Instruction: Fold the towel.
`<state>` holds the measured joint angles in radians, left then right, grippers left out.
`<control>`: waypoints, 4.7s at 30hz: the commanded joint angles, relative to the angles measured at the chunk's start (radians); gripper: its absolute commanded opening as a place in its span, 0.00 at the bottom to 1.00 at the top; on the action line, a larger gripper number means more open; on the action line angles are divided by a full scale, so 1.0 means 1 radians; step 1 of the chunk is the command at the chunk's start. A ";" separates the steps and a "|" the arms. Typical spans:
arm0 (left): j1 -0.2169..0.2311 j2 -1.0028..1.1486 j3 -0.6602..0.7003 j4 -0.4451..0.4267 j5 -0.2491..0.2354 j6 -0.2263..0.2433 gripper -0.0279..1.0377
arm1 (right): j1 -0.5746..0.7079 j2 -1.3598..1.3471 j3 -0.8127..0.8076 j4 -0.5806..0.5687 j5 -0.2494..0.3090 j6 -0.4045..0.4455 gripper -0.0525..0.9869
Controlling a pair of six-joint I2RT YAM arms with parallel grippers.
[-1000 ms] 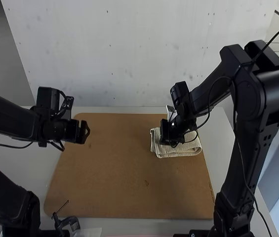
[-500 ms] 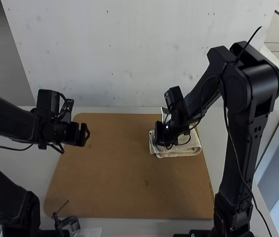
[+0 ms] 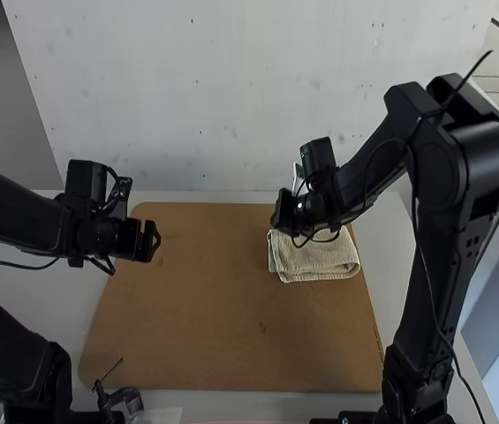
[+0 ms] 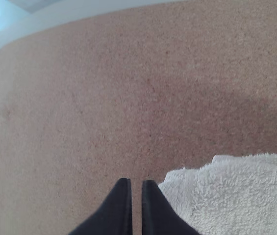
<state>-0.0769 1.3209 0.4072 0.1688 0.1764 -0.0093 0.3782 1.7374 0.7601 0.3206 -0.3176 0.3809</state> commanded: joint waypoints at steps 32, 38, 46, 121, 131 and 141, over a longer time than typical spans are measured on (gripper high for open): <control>0.006 -0.042 -0.005 0.009 0.014 -0.009 0.95 | 0.053 0.119 0.077 -0.110 0.081 -0.063 0.44; 0.008 -0.058 -0.005 0.012 0.012 -0.011 0.95 | -0.012 -0.082 0.091 -0.133 0.115 -0.060 0.78; 0.019 -0.189 -0.002 0.046 -0.026 -0.029 0.95 | -0.200 -0.282 0.171 -0.167 0.195 -0.123 0.98; -0.020 -1.183 -0.406 0.003 -0.109 0.088 0.96 | -0.397 -1.731 -0.759 -0.321 0.361 -0.295 0.98; -0.018 -1.183 -0.404 0.003 -0.109 0.088 0.96 | -0.397 -1.731 -0.759 -0.322 0.362 -0.295 0.98; 0.078 -1.319 -0.407 -0.247 -0.078 0.011 0.96 | -0.414 -1.728 -0.760 -0.327 0.345 -0.295 0.98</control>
<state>-0.0002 0.0124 0.0238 -0.0792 0.0875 0.0143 -0.0311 0.0105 0.0128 -0.0036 0.0387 0.0776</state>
